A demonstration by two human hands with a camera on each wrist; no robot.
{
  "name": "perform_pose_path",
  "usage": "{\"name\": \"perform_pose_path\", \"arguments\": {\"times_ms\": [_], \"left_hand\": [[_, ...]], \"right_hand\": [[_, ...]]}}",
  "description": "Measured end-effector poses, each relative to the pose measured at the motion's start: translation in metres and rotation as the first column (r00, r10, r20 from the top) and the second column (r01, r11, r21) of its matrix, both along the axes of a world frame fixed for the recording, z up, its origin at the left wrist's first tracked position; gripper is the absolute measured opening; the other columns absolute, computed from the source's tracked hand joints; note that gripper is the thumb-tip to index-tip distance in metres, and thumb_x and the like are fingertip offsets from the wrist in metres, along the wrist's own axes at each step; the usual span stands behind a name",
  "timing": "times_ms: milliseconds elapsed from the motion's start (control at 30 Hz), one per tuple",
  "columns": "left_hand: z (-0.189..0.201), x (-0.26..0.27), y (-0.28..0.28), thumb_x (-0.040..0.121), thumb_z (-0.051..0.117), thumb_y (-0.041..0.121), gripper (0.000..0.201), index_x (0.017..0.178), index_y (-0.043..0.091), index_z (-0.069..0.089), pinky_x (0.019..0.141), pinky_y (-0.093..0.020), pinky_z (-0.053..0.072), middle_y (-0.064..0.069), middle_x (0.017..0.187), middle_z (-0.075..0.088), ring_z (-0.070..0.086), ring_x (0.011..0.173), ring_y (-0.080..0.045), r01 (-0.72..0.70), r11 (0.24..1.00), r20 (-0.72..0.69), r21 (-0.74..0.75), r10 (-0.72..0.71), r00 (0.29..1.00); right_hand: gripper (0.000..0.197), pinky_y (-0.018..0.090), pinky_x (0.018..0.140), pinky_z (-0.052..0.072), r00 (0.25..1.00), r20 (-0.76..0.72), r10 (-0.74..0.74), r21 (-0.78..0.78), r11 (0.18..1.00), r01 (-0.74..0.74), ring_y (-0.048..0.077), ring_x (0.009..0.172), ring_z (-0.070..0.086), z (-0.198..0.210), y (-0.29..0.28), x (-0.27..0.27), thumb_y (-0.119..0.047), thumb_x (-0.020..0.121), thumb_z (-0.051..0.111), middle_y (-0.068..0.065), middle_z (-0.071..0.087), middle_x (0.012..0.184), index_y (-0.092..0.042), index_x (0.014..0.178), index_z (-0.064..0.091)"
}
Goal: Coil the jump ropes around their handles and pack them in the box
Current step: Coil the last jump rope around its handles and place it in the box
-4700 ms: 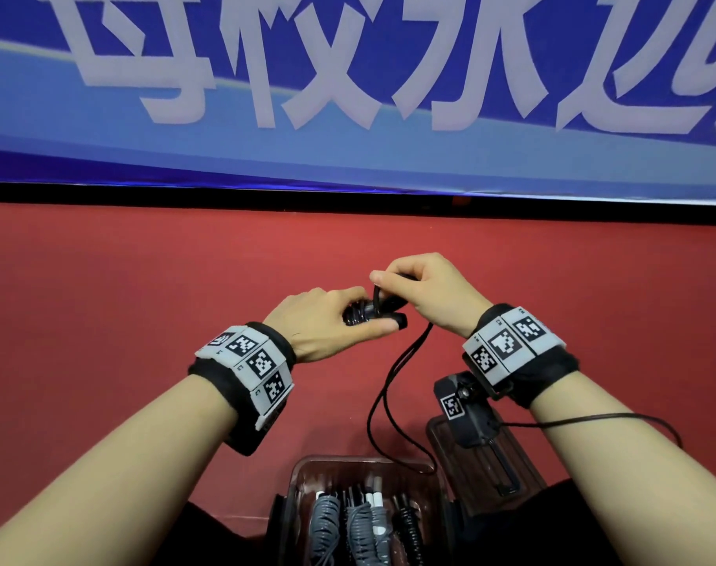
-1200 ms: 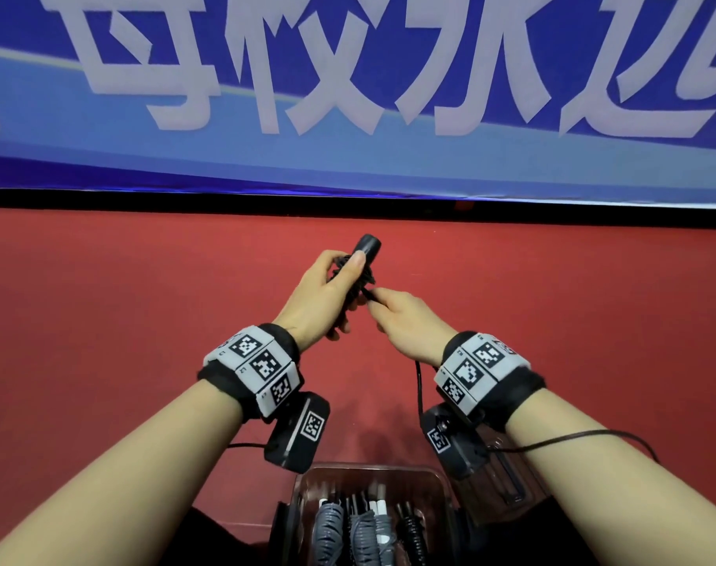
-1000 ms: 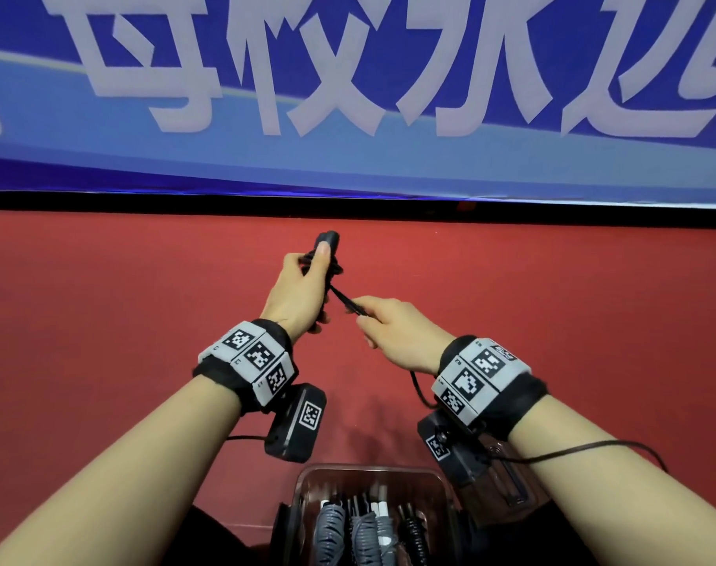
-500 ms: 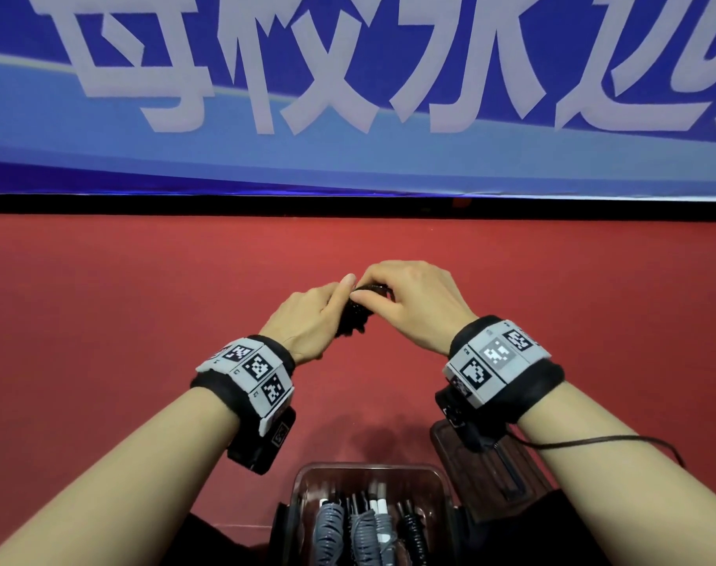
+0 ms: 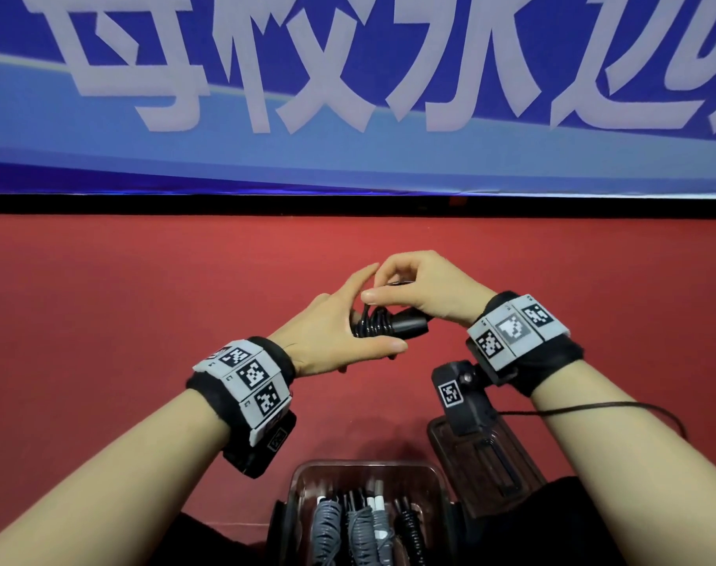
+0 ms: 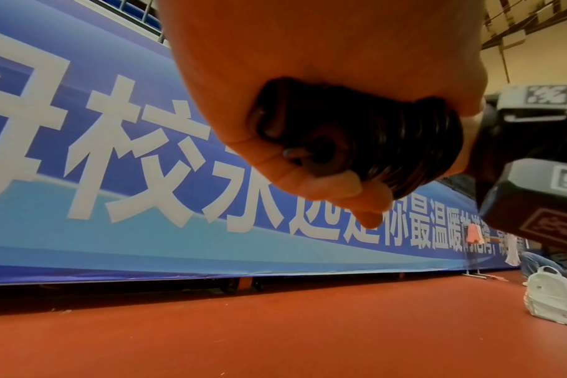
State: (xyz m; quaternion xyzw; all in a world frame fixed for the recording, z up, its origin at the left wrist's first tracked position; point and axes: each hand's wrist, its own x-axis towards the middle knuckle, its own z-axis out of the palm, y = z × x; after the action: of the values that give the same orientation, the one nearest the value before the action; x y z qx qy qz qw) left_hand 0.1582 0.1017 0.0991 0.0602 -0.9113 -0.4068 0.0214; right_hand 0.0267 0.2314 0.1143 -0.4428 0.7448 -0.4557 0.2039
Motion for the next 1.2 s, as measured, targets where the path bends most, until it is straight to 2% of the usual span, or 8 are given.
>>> {"name": "perform_pose_path", "arguments": {"times_ms": [133,233,333,500,700,800,1000,1200], "left_hand": [[0.002,-0.001,0.010,0.074,0.076,0.051,0.109,0.150,0.051,-0.001,0.050,-0.021,0.050,-0.004,0.077,0.073,0.067,0.058,-0.025,0.020,1.000,0.041,-0.011,-0.020,0.999],[0.003,0.000,0.016,0.078,0.076,0.044,0.102,0.151,0.051,0.005,0.048,-0.025,0.051,-0.005,0.077,0.073,0.066,0.056,-0.026,0.050,0.998,0.013,0.046,-0.051,0.999],[0.008,-0.005,0.015,0.084,0.073,0.037,0.086,0.150,0.043,0.020,0.043,-0.027,0.046,-0.010,0.075,0.073,0.062,0.050,-0.026,0.011,0.964,-0.128,0.264,0.024,0.991],[0.015,-0.011,0.003,0.088,0.054,0.053,0.041,0.104,0.018,0.067,0.040,-0.025,0.044,-0.010,0.066,0.066,0.057,0.044,-0.023,-0.080,0.878,-0.236,0.471,0.213,0.948],[0.022,-0.017,-0.017,0.094,0.037,0.063,0.054,0.097,0.019,0.067,0.038,-0.020,0.038,0.001,0.062,0.057,0.051,0.044,-0.016,-0.216,0.584,-0.129,0.782,0.491,0.862],[0.025,-0.013,-0.029,0.092,0.033,0.070,0.058,0.099,0.019,0.061,0.035,-0.017,0.035,-0.001,0.064,0.046,0.048,0.042,-0.012,-0.200,0.462,-0.038,0.864,0.456,0.889],[0.028,-0.007,-0.025,0.093,0.033,0.066,0.056,0.098,0.017,0.059,0.034,-0.017,0.034,-0.002,0.064,0.045,0.045,0.042,-0.012,-0.156,0.512,-0.032,0.844,0.339,0.940],[0.028,-0.005,-0.024,0.093,0.035,0.066,0.054,0.097,0.018,0.060,0.036,-0.018,0.034,-0.001,0.065,0.048,0.046,0.044,-0.013,-0.180,0.520,-0.017,0.835,0.352,0.936]], "right_hand": [[0.009,0.015,0.050,0.038,0.960,0.273,0.059,0.056,0.995,-0.077,0.003,0.048,0.051,-0.007,0.005,-0.009,-0.017,0.088,0.068,-0.008,0.060,0.058,-0.011,0.083,0.063],[0.008,0.018,0.053,0.050,0.876,0.474,0.091,0.063,0.989,-0.137,0.008,0.058,0.065,-0.015,0.010,-0.013,-0.005,0.093,0.057,0.002,0.069,0.074,-0.005,0.099,0.062],[0.020,0.016,0.037,0.039,0.849,0.528,0.022,0.084,0.993,-0.078,0.007,0.042,0.055,-0.023,0.006,-0.004,0.007,0.098,0.035,0.014,0.059,0.072,0.002,0.093,0.054],[0.037,0.020,0.041,0.018,0.916,0.381,-0.127,-0.050,0.986,0.158,0.007,0.040,0.028,-0.025,-0.020,0.002,-0.013,0.100,0.044,0.007,0.041,0.063,-0.015,0.063,0.049],[0.047,0.028,0.048,0.028,0.955,-0.062,-0.291,-0.105,0.953,0.284,0.018,0.046,0.033,-0.034,-0.026,0.015,-0.049,0.094,0.053,0.004,0.036,0.048,-0.022,0.059,0.069],[0.044,0.025,0.052,0.040,0.946,0.003,-0.323,-0.169,0.933,0.319,0.012,0.050,0.050,-0.033,-0.031,0.016,-0.048,0.097,0.047,0.001,0.051,0.058,-0.022,0.069,0.069],[0.023,0.033,0.063,0.051,0.904,-0.065,-0.423,-0.229,0.888,0.399,0.017,0.075,0.061,-0.030,-0.029,0.015,-0.044,0.089,0.062,-0.005,0.057,0.089,-0.022,0.082,0.055],[0.030,0.015,0.065,0.043,0.894,-0.215,-0.394,-0.339,0.888,0.310,0.011,0.070,0.057,-0.021,-0.023,0.020,-0.035,0.081,0.073,-0.004,0.059,0.092,-0.021,0.096,0.051]]}}
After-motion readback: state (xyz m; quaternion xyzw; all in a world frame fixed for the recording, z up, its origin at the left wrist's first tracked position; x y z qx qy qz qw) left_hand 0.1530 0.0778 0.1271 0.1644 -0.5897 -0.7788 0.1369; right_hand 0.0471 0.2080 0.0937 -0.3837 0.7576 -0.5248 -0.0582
